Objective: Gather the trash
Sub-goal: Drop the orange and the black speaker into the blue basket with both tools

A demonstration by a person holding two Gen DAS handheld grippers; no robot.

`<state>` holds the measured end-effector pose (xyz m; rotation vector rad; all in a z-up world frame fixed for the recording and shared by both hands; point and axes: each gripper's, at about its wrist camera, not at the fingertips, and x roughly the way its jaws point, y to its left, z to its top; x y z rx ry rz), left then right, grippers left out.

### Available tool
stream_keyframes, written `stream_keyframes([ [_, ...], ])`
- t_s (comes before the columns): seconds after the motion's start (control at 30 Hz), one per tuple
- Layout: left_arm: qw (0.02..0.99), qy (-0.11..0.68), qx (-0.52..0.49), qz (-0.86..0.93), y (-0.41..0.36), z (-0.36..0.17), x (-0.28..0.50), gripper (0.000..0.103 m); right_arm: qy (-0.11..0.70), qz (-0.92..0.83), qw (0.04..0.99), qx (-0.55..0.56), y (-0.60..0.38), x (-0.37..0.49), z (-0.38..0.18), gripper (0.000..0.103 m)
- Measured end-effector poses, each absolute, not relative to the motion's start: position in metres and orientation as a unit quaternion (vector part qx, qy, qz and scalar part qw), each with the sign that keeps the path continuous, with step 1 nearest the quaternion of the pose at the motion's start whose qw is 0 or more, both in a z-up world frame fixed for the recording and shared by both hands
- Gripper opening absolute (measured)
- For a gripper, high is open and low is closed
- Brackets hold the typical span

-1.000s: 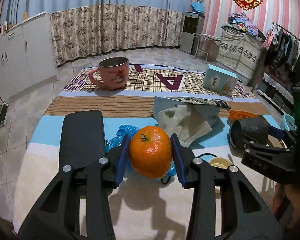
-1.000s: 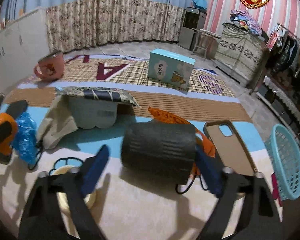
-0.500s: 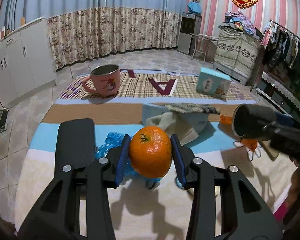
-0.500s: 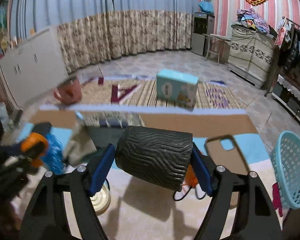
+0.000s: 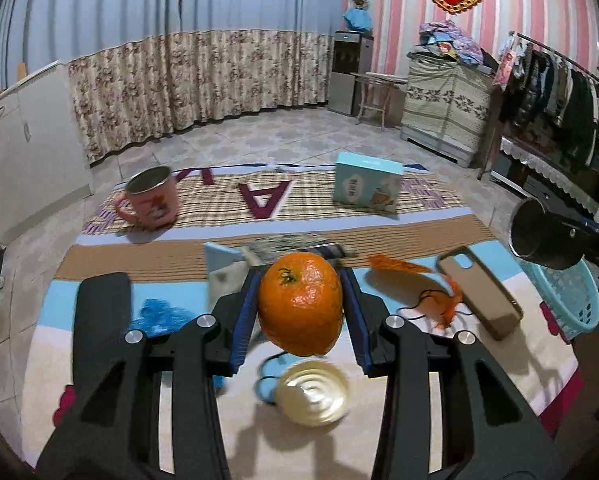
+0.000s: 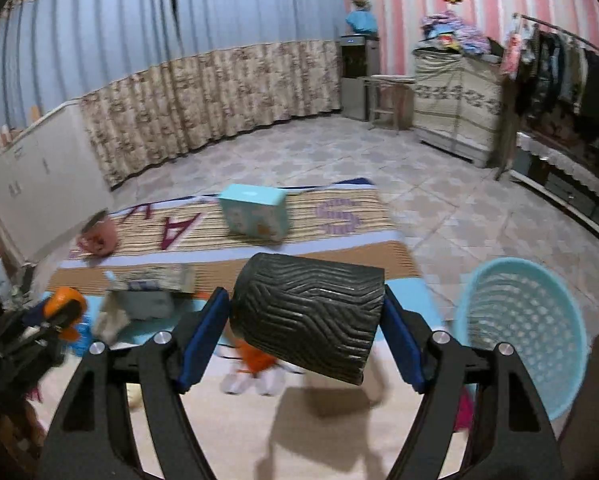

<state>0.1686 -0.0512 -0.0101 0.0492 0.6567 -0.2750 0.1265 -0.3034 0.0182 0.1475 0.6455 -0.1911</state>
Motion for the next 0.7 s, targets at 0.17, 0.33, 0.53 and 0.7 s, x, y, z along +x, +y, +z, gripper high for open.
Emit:
stream_keyframes([
  [0.17,0.933,0.323,0.031,-0.158,-0.093,-0.007,0.169,0.040,0.316,-0.132,0.937,0.072,-0.351,0.111,0.013,0.074],
  [0.33,0.928,0.321,0.036,-0.185,-0.138,-0.001,0.168,0.040,0.305,-0.162,0.936,0.072,-0.397,0.094,0.017,0.074],
  [0.53,0.920,0.317,0.046,-0.224,-0.199,0.002,0.161,0.040,0.297,-0.178,0.935,0.075,-0.445,0.074,0.015,0.074],
  [0.7,0.910,0.320,0.053,-0.260,-0.252,-0.003,0.153,0.040,0.297,-0.192,0.932,0.081,-0.476,0.057,0.007,0.074],
])
